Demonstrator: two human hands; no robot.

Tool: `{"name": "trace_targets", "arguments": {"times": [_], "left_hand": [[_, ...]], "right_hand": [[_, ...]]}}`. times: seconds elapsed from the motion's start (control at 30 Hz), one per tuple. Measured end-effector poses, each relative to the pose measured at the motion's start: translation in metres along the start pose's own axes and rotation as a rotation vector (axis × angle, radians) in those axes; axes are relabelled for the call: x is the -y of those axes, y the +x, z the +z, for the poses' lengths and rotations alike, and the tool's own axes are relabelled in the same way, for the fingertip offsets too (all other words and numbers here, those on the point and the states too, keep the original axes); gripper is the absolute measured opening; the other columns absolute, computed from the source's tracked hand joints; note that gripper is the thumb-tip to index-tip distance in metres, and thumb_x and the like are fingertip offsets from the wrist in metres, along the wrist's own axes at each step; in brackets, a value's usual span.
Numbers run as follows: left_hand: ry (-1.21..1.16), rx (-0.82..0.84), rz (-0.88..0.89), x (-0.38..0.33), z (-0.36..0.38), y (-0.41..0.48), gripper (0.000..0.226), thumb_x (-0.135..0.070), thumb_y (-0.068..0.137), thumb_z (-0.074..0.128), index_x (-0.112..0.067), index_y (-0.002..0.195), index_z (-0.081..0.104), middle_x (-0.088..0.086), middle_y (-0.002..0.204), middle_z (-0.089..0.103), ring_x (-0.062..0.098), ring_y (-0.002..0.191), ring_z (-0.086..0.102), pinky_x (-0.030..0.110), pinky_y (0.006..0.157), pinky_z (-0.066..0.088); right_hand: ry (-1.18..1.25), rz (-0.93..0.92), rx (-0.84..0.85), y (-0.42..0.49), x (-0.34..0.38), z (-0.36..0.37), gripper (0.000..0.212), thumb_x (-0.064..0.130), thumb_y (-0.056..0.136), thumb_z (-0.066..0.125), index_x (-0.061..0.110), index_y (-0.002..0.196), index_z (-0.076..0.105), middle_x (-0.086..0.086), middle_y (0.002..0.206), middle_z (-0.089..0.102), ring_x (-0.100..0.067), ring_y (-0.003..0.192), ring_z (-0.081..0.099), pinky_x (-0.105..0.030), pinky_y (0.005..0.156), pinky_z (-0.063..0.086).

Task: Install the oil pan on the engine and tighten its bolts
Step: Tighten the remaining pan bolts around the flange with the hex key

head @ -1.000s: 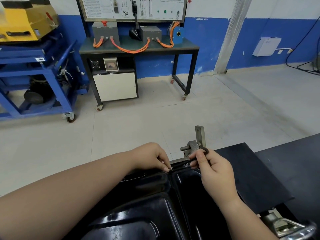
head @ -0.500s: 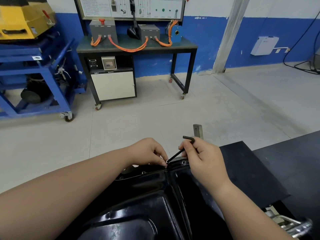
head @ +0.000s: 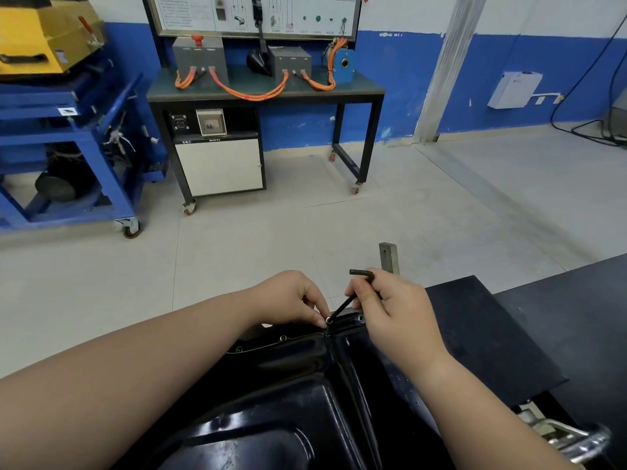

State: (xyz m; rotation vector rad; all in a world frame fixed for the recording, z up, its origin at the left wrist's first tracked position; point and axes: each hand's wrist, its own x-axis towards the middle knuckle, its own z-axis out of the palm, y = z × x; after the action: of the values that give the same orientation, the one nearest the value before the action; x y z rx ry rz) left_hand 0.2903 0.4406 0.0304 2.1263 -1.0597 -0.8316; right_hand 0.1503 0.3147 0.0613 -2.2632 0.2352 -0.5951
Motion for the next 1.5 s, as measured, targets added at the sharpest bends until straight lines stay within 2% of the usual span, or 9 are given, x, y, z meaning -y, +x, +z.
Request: {"name": "trace_targets", "arguments": {"times": [0.33,0.47,0.7,0.87,1.0,1.13,1.2,1.33,1.5], "left_hand": [[-0.017,0.001,0.014,0.001,0.001,0.001,0.012,-0.013,0.075,0.077,-0.02,0.085,0.075,-0.017,0.042,0.05,-0.001,0.043,0.041,0.01,0.048,0.031],[-0.015,-0.009,0.006,0.001,0.002,0.001,0.012,-0.014,0.075,0.077,-0.017,0.086,0.075,-0.019,0.042,0.051,-0.002,0.042,0.042,0.008,0.046,0.03],[-0.009,-0.028,-0.029,0.0,0.003,0.003,0.012,-0.014,0.074,0.077,-0.014,0.086,0.074,-0.02,0.039,0.05,-0.004,0.04,0.043,0.007,0.045,0.03],[0.012,-0.023,-0.025,0.0,0.003,0.002,0.013,-0.015,0.074,0.077,-0.015,0.086,0.075,-0.019,0.04,0.05,-0.003,0.041,0.043,0.008,0.045,0.03],[0.067,0.003,0.006,-0.002,0.005,0.002,0.014,-0.017,0.074,0.077,-0.019,0.087,0.076,-0.013,0.051,0.051,-0.002,0.045,0.043,0.012,0.051,0.032],[0.089,-0.018,0.009,-0.001,0.004,0.002,0.013,-0.02,0.075,0.076,-0.02,0.088,0.076,-0.011,0.051,0.05,-0.002,0.044,0.042,0.012,0.049,0.031],[0.095,-0.03,0.005,0.001,0.004,0.003,0.012,-0.021,0.075,0.077,-0.021,0.086,0.075,-0.012,0.05,0.05,-0.002,0.044,0.042,0.012,0.049,0.031],[0.097,-0.025,0.007,0.002,0.004,0.004,0.012,-0.022,0.075,0.077,-0.022,0.087,0.075,-0.014,0.048,0.049,-0.003,0.044,0.043,0.012,0.049,0.031],[0.112,0.022,0.027,0.002,0.003,0.003,0.017,-0.021,0.076,0.076,-0.019,0.093,0.075,-0.013,0.053,0.05,-0.006,0.044,0.043,0.007,0.048,0.03]], "right_hand": [[-0.023,0.006,-0.023,0.0,0.001,0.001,0.022,0.013,0.092,0.056,0.011,0.073,0.066,0.006,0.06,0.061,-0.01,0.065,0.055,-0.013,0.059,0.036],[0.008,0.029,-0.039,0.0,0.001,0.002,0.023,0.015,0.092,0.055,0.013,0.072,0.066,0.005,0.059,0.062,-0.009,0.067,0.056,-0.021,0.059,0.041],[0.088,0.173,-0.056,0.005,-0.002,0.002,0.026,0.02,0.092,0.052,0.019,0.069,0.064,0.004,0.061,0.063,-0.009,0.064,0.061,-0.033,0.067,0.05],[0.062,0.128,-0.01,0.003,0.0,0.0,0.024,0.02,0.092,0.053,0.021,0.07,0.063,0.007,0.061,0.062,-0.006,0.064,0.06,-0.029,0.065,0.048],[0.056,0.114,0.073,0.002,0.003,-0.003,0.023,0.019,0.093,0.054,0.025,0.073,0.062,0.007,0.063,0.062,-0.006,0.071,0.059,-0.027,0.069,0.047],[0.06,0.086,0.154,0.001,0.004,-0.006,0.026,0.017,0.092,0.055,0.038,0.077,0.06,0.021,0.067,0.062,-0.003,0.077,0.059,-0.018,0.072,0.045],[0.068,0.072,0.165,-0.001,0.003,-0.007,0.027,0.013,0.091,0.056,0.037,0.078,0.062,0.028,0.074,0.062,0.0,0.078,0.058,-0.013,0.073,0.044],[0.183,0.098,0.12,-0.004,0.001,-0.007,0.025,0.006,0.089,0.059,0.027,0.081,0.07,0.013,0.089,0.066,-0.007,0.076,0.065,-0.022,0.075,0.053],[0.371,0.221,0.024,-0.01,0.0,0.001,0.022,0.007,0.083,0.065,0.025,0.072,0.072,0.001,0.068,0.072,-0.011,0.064,0.068,-0.022,0.067,0.056]]}}
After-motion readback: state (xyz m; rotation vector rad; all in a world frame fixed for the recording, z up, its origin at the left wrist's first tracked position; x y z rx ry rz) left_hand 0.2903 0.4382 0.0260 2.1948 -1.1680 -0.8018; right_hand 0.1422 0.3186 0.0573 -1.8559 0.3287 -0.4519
